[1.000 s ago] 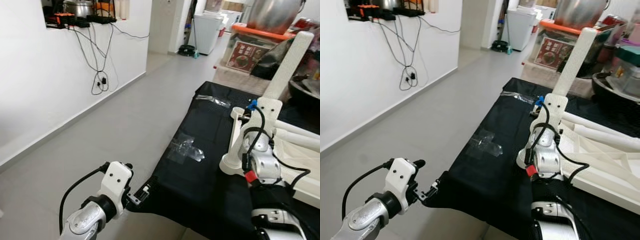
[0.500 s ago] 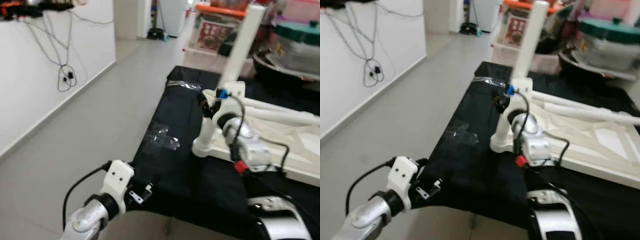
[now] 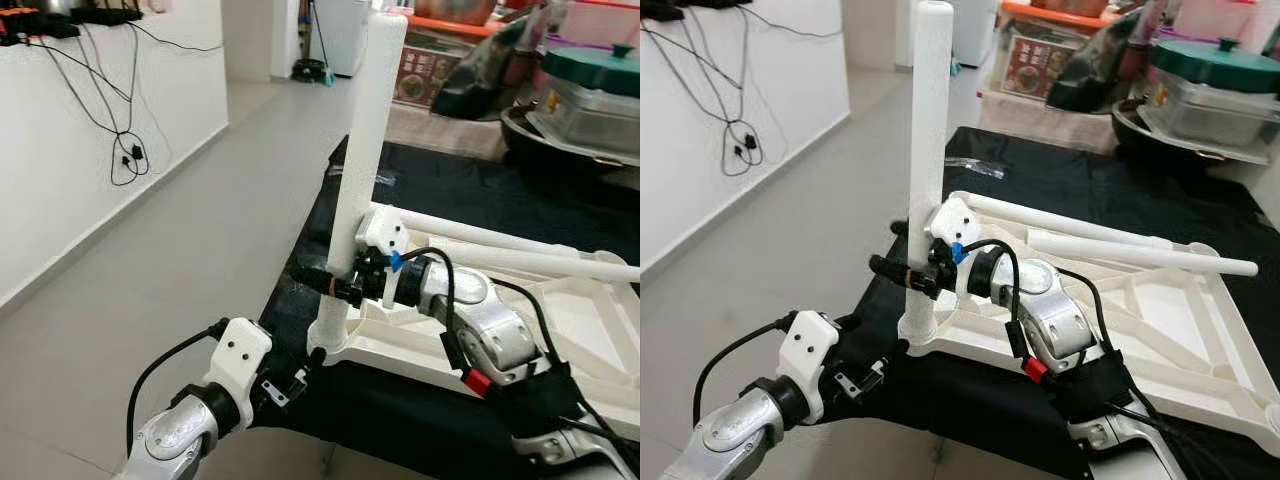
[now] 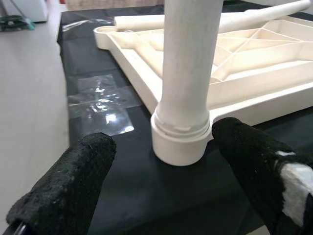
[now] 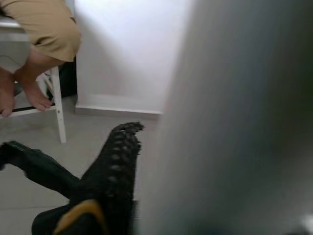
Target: Building children table
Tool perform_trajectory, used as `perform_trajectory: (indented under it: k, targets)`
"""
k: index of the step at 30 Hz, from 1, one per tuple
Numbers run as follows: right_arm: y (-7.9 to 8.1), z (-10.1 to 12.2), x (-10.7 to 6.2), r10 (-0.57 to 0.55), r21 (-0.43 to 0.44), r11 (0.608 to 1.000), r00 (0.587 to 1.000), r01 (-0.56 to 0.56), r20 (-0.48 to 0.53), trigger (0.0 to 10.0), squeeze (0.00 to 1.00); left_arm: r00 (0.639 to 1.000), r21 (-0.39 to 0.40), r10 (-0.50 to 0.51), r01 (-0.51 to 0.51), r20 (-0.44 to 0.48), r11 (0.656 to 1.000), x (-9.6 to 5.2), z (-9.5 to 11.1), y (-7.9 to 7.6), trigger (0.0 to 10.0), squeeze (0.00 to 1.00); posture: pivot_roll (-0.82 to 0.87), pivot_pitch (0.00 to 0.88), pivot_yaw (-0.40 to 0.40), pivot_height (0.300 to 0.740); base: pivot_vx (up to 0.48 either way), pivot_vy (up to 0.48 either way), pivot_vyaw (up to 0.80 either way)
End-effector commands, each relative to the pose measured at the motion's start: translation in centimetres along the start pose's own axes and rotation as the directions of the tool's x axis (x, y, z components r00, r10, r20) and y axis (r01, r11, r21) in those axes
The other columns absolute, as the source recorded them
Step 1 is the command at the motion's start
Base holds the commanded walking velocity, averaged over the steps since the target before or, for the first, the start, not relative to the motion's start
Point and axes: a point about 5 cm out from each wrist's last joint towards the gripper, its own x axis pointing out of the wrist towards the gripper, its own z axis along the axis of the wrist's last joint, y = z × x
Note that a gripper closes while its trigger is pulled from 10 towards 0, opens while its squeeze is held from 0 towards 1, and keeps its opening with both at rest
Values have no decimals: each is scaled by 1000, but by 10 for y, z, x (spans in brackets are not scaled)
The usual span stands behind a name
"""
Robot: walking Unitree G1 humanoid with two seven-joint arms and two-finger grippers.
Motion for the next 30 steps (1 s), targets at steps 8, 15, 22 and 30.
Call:
perform_trajectory:
  k: [8,15,22,30]
  targets:
    - [-65,-21,-21,-616,21,776,765,630,-187,0,0,999,-22,-25,25,-20,999,2,-4,-6,10000,0,101,0,-110,740,0,0,0]
    - [-80,-62,-73,-901,153,151,200,977,-385,0,0,1000,-26,-26,25,-15,999,2,-3,-7,10000,0,101,0,-114,740,0,0,0]
    - [-63,-80,-67,-875,61,66,87,996,-477,6392,0,1000,-26,-26,26,-12,999,3,-3,-7,10000,0,99,0,-119,740,0,0,0]
    - [-65,-44,-26,-851,381,290,419,878,-317,10000,1000,1000,-36,-23,23,-7,999,4,-3,-8,10000,0,95,0,-124,740,0,0,0]
